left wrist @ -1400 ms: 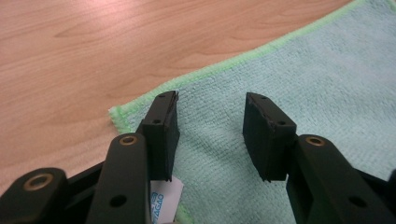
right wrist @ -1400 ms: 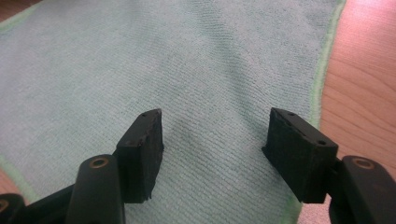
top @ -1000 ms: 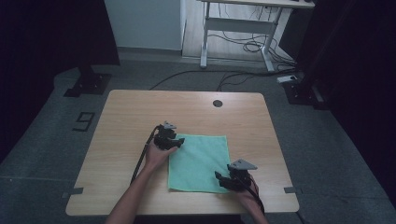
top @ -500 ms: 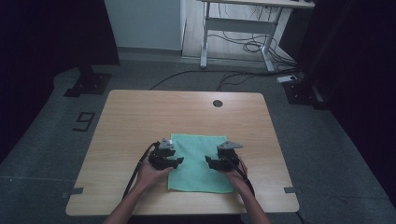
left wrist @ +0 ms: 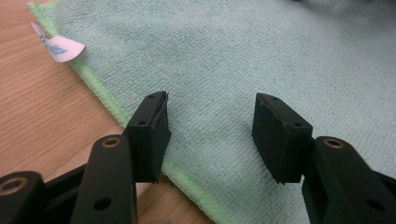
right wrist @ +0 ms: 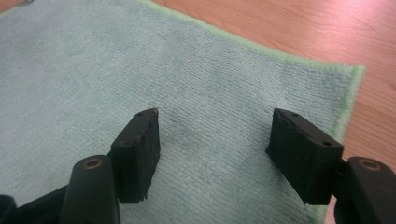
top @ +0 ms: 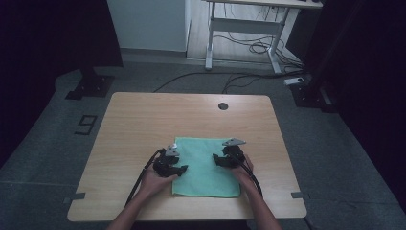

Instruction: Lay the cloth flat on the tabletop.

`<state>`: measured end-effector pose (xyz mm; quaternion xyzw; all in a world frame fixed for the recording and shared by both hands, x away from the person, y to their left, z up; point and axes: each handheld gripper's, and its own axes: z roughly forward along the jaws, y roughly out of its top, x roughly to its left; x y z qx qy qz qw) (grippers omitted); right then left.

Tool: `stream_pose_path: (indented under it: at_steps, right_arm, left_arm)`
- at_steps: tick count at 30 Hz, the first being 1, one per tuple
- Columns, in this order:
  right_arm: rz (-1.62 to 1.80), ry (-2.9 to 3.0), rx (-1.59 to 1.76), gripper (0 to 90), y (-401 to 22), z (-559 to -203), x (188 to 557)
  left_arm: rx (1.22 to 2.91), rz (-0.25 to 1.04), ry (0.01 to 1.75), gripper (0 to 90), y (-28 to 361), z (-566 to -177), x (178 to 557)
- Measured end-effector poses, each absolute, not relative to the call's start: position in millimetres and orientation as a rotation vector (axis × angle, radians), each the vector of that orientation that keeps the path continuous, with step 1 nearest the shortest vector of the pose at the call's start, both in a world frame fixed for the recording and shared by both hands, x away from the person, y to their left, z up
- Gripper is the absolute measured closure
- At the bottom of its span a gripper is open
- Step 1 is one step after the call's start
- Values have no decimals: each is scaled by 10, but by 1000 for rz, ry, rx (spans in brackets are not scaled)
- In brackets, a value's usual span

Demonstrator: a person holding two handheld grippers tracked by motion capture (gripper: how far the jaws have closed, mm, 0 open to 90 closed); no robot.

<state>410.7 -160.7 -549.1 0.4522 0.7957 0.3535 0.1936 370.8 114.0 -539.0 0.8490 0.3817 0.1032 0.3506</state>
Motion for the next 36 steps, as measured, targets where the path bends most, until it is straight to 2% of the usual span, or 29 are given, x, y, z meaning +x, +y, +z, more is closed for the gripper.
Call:
stream_pose_path:
  at_steps: [10, 19, 28, 36]
  right_arm:
    - [1023, 2189, 1287, 362, -1699, -5480, 4107]
    - [1219, 2152, 1158, 356, -1563, -5119, 3656]
    - [1310, 2179, 1113, 347, -1366, -5159, 3350]
    - [1350, 2184, 1077, 347, -1223, -5151, 3224]
  left_arm:
    - [2174, 244, 1005, 446, 1192, -5395, 3672]
    - [2099, 335, 1054, 429, 1296, -5194, 3770]
    - [2069, 359, 1070, 414, 1335, -5061, 3914]
    - [2053, 366, 1077, 406, 1330, -5037, 4023]
